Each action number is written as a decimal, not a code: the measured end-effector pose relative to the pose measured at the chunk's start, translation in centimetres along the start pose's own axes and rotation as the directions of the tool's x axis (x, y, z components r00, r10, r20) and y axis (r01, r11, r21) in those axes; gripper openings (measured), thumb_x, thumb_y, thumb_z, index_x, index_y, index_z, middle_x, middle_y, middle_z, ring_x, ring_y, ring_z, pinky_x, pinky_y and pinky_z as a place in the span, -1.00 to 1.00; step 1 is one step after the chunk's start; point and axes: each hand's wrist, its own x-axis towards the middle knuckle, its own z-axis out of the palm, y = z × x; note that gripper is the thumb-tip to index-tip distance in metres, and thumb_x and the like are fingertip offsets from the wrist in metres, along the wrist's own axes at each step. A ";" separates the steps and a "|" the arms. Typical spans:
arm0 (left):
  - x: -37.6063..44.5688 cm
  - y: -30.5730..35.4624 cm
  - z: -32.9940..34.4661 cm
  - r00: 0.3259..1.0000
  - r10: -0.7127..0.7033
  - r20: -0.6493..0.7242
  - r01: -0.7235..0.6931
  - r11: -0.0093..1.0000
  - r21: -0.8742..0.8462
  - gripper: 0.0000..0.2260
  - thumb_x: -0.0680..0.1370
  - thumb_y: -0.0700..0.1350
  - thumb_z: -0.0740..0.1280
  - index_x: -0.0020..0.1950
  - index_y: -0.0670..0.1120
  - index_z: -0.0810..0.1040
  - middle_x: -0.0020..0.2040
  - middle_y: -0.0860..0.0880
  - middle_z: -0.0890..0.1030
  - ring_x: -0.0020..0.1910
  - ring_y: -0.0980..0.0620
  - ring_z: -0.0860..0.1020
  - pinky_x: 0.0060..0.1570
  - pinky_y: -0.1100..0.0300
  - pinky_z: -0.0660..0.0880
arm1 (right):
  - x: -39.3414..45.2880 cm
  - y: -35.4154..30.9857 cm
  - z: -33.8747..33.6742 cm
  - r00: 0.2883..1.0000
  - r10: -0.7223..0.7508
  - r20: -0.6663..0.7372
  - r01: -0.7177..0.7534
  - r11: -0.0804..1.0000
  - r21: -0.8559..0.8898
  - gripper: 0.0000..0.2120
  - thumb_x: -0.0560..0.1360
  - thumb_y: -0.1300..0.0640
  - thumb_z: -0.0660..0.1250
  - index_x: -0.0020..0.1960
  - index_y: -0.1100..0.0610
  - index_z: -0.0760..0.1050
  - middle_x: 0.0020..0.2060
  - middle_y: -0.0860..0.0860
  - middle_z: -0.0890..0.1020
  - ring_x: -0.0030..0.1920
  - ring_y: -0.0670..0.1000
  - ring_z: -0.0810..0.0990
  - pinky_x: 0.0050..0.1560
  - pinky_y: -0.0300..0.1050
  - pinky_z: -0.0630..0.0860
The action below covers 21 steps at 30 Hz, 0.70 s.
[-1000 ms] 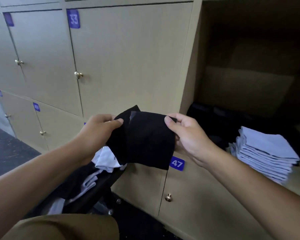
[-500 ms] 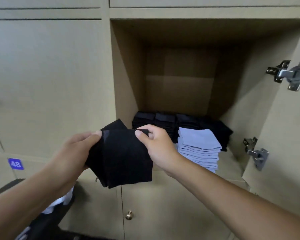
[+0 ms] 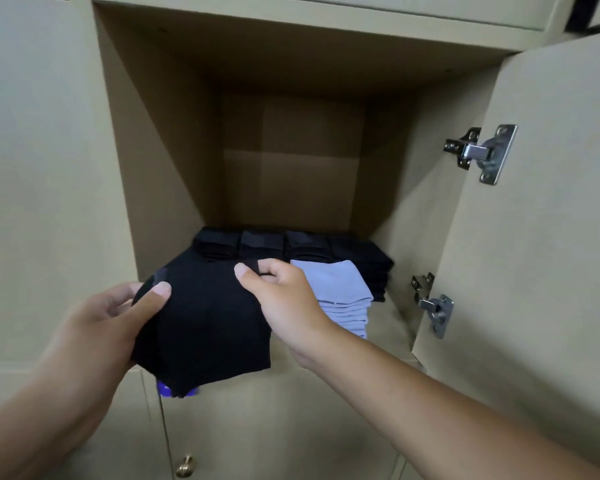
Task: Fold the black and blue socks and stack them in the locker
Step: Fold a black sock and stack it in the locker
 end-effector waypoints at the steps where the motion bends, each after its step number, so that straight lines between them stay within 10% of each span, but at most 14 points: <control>1: 0.2 -0.1 0.1 1.000 -0.007 -0.014 0.007 1.000 -0.031 -0.83 0.65 -0.10 0.29 0.03 -0.11 0.66 -0.10 -0.10 0.76 -0.17 -0.08 0.74 0.07 -0.08 0.55 | -0.2 -0.1 -0.2 0.999 0.029 0.030 -0.030 0.999 0.016 -0.76 0.58 -0.07 0.38 0.06 0.11 0.59 -0.25 -0.14 0.67 -0.19 -0.20 0.59 -0.15 -0.34 0.43; 12: 1.1 0.5 1.6 0.989 0.009 -0.145 -0.054 0.950 -0.309 -0.83 0.68 -0.06 0.27 0.16 -0.06 0.61 0.05 0.04 0.74 0.02 0.10 0.71 0.01 0.14 0.58 | -1.0 0.1 -0.4 0.935 0.171 0.311 -0.270 0.912 0.309 -0.62 0.53 0.15 0.47 0.33 0.08 0.55 0.20 0.00 0.69 0.11 0.01 0.67 0.19 -0.12 0.58; 21: 0.7 0.2 2.4 0.989 0.045 -0.139 -0.071 0.979 -0.189 -0.88 0.62 -0.08 0.39 0.03 -0.13 0.63 -0.08 -0.08 0.75 0.04 -0.15 0.70 0.10 -0.05 0.59 | -0.6 -0.4 -0.5 0.996 0.074 0.058 -0.094 0.831 0.548 -0.66 0.58 0.20 0.41 0.33 0.17 0.51 0.14 0.05 0.71 0.16 0.07 0.69 0.16 -0.02 0.63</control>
